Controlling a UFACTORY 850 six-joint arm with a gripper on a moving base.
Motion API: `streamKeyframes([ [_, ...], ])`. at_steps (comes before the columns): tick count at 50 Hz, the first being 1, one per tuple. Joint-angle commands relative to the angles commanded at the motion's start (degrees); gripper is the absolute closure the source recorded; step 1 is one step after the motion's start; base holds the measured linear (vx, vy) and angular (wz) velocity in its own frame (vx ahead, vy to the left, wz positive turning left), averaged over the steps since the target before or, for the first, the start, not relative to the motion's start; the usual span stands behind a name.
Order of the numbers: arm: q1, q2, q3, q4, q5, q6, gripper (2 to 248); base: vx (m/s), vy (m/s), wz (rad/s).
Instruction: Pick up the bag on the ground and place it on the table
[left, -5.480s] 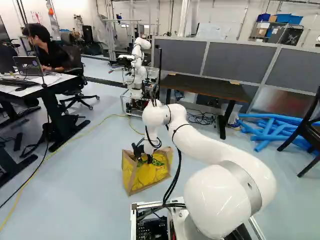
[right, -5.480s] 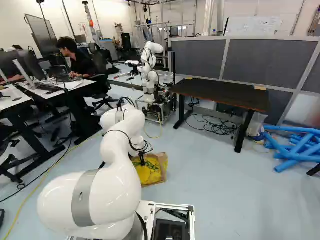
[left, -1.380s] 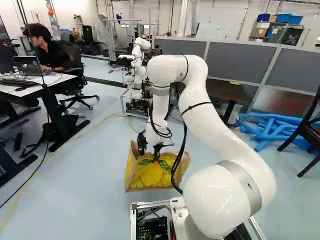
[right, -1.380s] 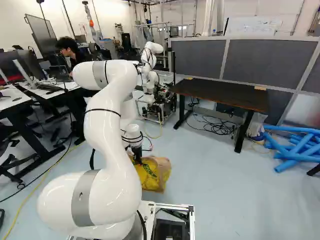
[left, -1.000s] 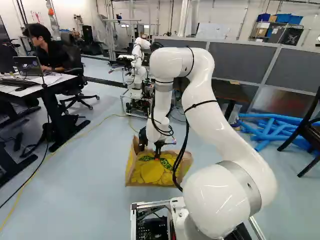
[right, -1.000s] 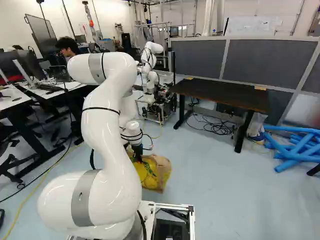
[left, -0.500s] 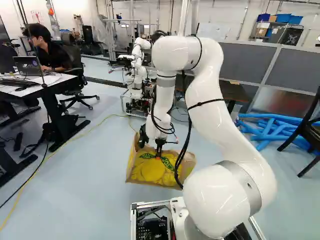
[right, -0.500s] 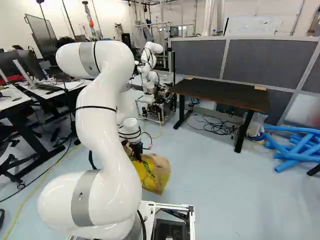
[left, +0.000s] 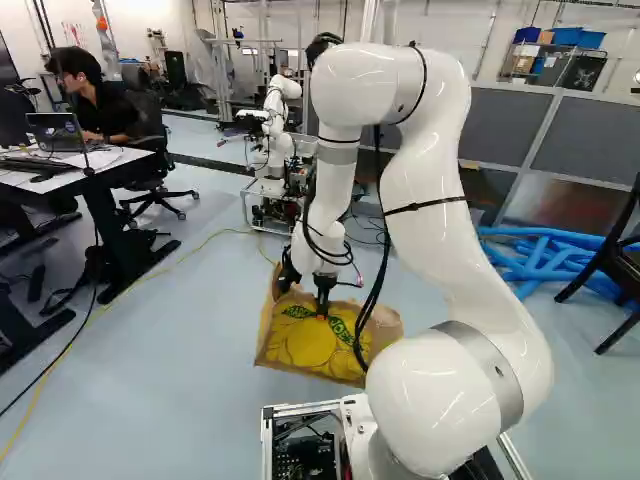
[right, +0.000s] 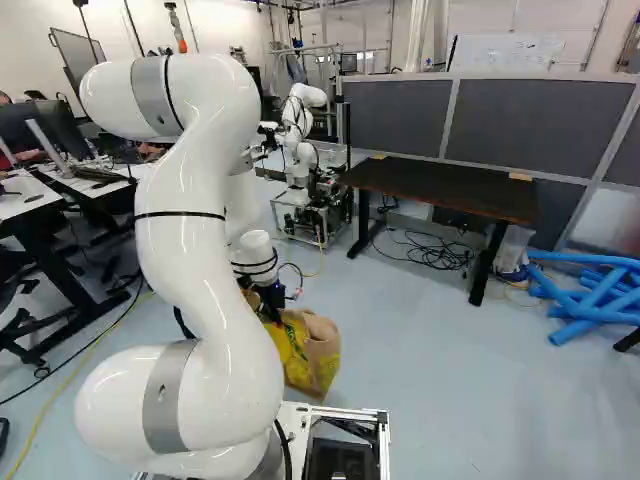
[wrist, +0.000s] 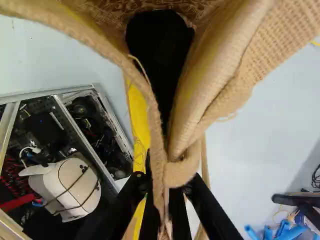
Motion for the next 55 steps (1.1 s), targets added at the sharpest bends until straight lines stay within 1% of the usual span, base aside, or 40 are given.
streamKeyframes([
  [11, -0.48, 2.94, 1.29, 1.36, -3.19, 0.00, 228, 0.000, 0.000, 0.000],
  [30, -2.47, 8.27, 3.59, 3.65, -7.48, 0.00, 228, 0.000, 0.000, 0.000],
  [42, -3.85, 11.71, 4.88, 5.10, -9.11, 0.00, 228, 0.000, 0.000, 0.000],
  [55, -5.42, 15.09, 5.54, 6.26, -9.76, 0.00, 228, 0.000, 0.000, 0.000],
])
